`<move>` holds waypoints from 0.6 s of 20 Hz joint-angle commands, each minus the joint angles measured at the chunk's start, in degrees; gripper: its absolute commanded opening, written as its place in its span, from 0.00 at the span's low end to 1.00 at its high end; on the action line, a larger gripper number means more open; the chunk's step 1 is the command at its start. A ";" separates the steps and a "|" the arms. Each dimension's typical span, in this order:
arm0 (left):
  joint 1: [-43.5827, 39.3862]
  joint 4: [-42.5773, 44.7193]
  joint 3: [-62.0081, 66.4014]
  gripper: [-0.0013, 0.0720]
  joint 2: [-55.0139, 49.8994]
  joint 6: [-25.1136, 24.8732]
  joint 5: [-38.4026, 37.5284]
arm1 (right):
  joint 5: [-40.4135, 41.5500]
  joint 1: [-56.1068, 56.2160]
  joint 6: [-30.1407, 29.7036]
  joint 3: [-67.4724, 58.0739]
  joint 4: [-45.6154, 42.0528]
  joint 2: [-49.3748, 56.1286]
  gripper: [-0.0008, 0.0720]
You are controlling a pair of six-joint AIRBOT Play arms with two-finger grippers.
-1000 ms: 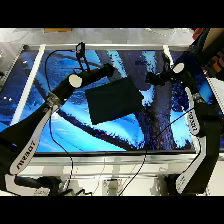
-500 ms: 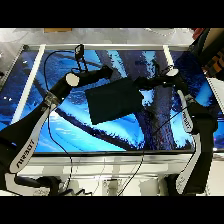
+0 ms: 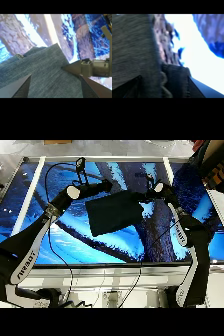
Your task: Fold the clothes and pants, and hang the long-sleeved shirts on hangers.
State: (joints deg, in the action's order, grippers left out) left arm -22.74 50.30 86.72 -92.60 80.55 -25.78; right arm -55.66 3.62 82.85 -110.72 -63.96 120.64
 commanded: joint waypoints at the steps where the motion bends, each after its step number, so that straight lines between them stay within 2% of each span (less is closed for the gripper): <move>1: 0.02 0.66 -0.02 0.94 -0.04 0.00 -0.07 | -5.11 -3.34 2.14 0.00 6.03 0.68 0.85; 6: 0.02 0.63 -0.02 0.94 -0.04 0.00 -0.07 | -17.84 -7.15 1.70 0.02 16.39 4.74 0.87; 10: 0.02 0.63 -0.02 0.94 -0.04 0.00 -0.07 | -19.15 -4.92 -3.98 0.02 33.27 7.41 0.87; 12: 0.04 0.66 -0.02 0.94 -0.04 0.00 -0.07 | -20.35 -2.75 -7.54 0.02 36.37 7.39 0.87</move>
State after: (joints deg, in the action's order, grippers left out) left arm -22.76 50.92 86.72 -92.60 80.55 -25.87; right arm -73.36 -0.97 80.05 -110.63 -37.36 127.24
